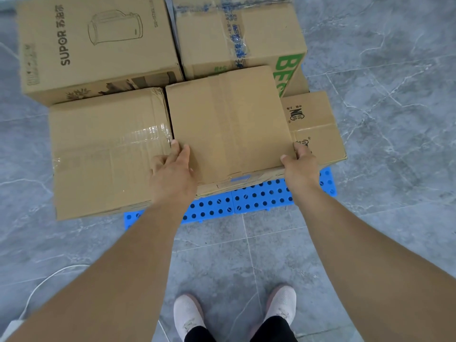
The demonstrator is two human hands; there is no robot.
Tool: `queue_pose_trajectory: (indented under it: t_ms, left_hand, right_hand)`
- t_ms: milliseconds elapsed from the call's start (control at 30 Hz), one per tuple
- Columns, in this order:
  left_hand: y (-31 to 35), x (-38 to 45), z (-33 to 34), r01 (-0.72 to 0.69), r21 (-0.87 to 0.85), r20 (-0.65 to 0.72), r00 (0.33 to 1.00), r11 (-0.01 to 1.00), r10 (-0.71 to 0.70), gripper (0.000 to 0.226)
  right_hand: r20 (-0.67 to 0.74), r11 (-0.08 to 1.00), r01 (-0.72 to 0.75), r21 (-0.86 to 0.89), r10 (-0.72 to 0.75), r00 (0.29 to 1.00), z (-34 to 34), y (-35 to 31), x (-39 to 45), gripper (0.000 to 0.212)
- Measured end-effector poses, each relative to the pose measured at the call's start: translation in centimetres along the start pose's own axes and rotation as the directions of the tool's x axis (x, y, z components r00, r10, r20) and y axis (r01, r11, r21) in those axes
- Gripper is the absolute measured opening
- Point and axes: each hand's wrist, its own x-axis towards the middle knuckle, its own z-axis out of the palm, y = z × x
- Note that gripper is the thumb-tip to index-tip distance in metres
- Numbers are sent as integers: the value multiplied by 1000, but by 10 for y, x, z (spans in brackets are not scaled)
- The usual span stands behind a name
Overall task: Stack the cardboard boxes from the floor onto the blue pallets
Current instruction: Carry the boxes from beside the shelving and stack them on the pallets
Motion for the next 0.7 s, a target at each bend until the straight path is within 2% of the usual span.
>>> queue_pose_trajectory:
  t_ms: [200,333,400,500,700]
  left_hand:
    - [-1,0,5,2,12,0,1000,1000,-2,57]
    - [0,-3,0,-13,25,55,998,1000,11,59]
    - [1,-7,-6,-12,-21,98,995,1000,14,59]
    - [-1,-23,-21,11,-117,100,995,993,1,57]
    - [-14,-87,-61,82,-297,77,995,951,-62,62]
  right_hand:
    - [-6,998,34,-46,-35,999,2,1,2,44]
    - [4,997,46,-66,-46,999,0,1,-6,48]
    - [-3,995,38,-93,-38,999,-2,-2,-17,53]
    - [5,974,20,-226,-19,1000,-8,-3,-46,61]
    - [113,927,56,-372,-15,994,-22,-25,-125,55]
